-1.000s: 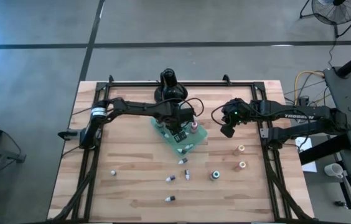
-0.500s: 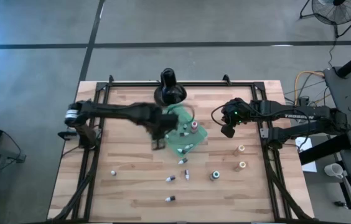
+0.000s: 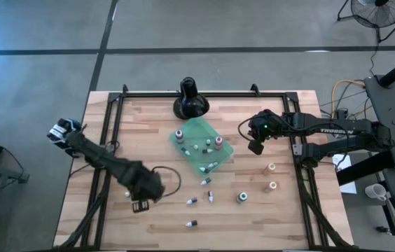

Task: Pick & Place food coloring
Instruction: Put the small red food coloring bottle into the green bin

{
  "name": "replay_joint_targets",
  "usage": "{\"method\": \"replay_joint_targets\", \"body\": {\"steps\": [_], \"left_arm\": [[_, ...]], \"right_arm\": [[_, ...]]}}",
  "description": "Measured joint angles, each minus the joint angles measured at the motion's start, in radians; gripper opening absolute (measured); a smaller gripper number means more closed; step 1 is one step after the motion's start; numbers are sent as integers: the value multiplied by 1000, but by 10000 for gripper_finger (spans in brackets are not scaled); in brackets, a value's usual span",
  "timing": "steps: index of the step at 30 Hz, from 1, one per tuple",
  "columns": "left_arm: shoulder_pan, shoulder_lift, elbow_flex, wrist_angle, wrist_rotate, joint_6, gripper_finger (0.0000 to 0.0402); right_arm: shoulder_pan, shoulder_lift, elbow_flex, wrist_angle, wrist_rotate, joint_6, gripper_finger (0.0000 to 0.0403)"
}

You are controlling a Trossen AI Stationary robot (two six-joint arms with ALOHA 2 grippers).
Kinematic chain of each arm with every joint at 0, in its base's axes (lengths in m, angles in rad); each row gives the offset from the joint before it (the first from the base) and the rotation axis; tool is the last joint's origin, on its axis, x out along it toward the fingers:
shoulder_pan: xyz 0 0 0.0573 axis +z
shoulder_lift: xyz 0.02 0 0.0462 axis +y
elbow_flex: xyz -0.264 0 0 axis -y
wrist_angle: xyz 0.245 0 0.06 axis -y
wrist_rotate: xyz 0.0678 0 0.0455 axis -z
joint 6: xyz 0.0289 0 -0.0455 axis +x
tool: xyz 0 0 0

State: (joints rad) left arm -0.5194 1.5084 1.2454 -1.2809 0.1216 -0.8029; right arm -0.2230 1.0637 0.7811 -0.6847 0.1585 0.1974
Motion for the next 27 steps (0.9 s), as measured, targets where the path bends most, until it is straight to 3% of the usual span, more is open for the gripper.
{"method": "replay_joint_targets", "body": {"steps": [4,8,15,27], "left_arm": [[-69,-39,-38,58,-8,-175,92],[-131,-68,-78,77,-9,-237,92],[-198,-75,-172,77,-10,-243,92],[-202,-92,-294,135,-9,-242,92]], "right_arm": [[0,0,0,22,0,0,38],[0,0,0,39,0,0,38],[0,0,0,45,0,6,38],[0,0,0,44,-1,12,38]]}}
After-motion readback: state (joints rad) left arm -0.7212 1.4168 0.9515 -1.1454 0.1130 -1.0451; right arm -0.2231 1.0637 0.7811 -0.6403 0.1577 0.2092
